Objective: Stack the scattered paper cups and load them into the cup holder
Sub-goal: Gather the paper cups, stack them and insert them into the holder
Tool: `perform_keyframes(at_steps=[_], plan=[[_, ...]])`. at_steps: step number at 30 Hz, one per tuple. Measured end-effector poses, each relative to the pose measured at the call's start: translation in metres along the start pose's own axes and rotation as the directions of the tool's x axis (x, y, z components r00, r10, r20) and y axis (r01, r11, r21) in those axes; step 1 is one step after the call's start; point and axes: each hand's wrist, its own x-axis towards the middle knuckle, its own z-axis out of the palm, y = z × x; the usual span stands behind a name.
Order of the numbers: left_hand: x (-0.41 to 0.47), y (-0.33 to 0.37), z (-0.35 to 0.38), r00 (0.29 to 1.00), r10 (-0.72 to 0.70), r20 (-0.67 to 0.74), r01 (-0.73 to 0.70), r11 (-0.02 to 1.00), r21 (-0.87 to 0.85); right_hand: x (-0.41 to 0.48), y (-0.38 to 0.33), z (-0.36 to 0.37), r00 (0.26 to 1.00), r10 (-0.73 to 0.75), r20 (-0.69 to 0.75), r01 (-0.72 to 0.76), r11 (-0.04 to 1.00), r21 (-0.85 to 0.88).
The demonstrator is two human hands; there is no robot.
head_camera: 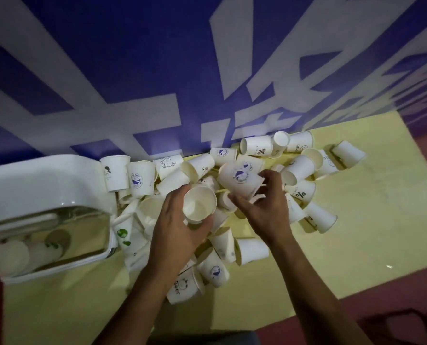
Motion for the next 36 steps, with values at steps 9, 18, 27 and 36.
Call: perform_keyframes(at_steps=[9, 18, 27, 36], plan=[[-0.04, -0.045, -0.07, 1.0, -0.027, 0.014, 0.027, 1.0, 0.01, -0.075, -0.047, 0.043, 0.992, -0.124, 0.021, 0.125, 0.991, -0.043], [-0.083, -0.129, -0.19, 0.993, -0.024, -0.115, 0.013, 0.995, -0.097, -0.15, -0.114, 0.148, 0.968, -0.2, 0.151, 0.196, 0.98, 0.041], [-0.114, -0.219, -0.278, 0.955, -0.114, -0.272, 0.102, 0.993, -0.059, -0.202, -0.158, 0.262, 0.902, -0.309, 0.302, 0.3, 0.951, 0.077], [-0.088, -0.247, -0.3, 0.94, -0.095, -0.328, 0.083, 0.995, -0.048, -0.208, -0.171, 0.292, 0.912, -0.278, 0.302, 0.287, 0.958, 0.017]])
